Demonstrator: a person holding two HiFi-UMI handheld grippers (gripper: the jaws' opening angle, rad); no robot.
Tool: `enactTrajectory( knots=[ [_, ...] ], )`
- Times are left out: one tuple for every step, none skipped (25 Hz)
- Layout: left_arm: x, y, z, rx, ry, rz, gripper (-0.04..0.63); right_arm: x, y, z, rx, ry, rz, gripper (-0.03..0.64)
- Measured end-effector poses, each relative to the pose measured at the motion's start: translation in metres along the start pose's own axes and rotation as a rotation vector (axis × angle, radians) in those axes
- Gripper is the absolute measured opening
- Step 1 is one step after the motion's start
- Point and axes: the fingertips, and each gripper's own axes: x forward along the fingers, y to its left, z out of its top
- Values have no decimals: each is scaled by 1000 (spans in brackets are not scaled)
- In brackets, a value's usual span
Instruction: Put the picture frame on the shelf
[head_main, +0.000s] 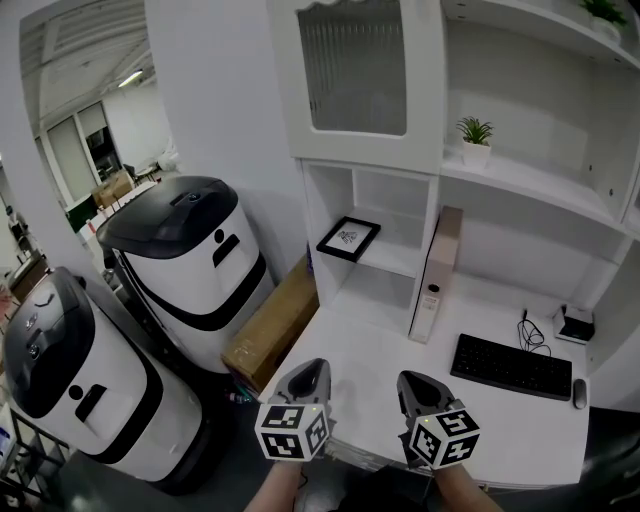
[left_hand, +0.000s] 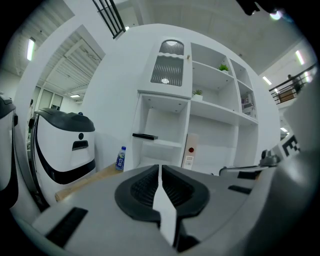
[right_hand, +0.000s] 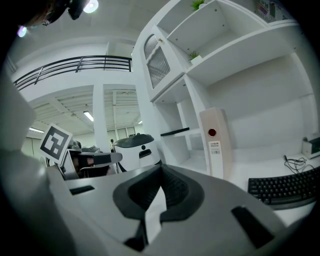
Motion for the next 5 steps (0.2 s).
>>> enactTrajectory(
  knots=[
    [1, 1, 1, 2, -1, 2, 27, 1, 0, 0, 0, 0, 2, 0],
    [1, 2, 1, 5, -2, 4, 27, 2, 0, 0, -1, 0, 3, 0],
    [2, 3, 2, 8, -2, 6, 27, 4, -1, 1, -1, -1, 5, 0],
    [3, 4, 2, 12, -2, 8, 26, 6, -1, 1, -2, -1, 7, 0],
    [4, 5, 3, 15, -2, 11, 28, 7, -2, 2, -4, -1, 9, 0]
  ],
)
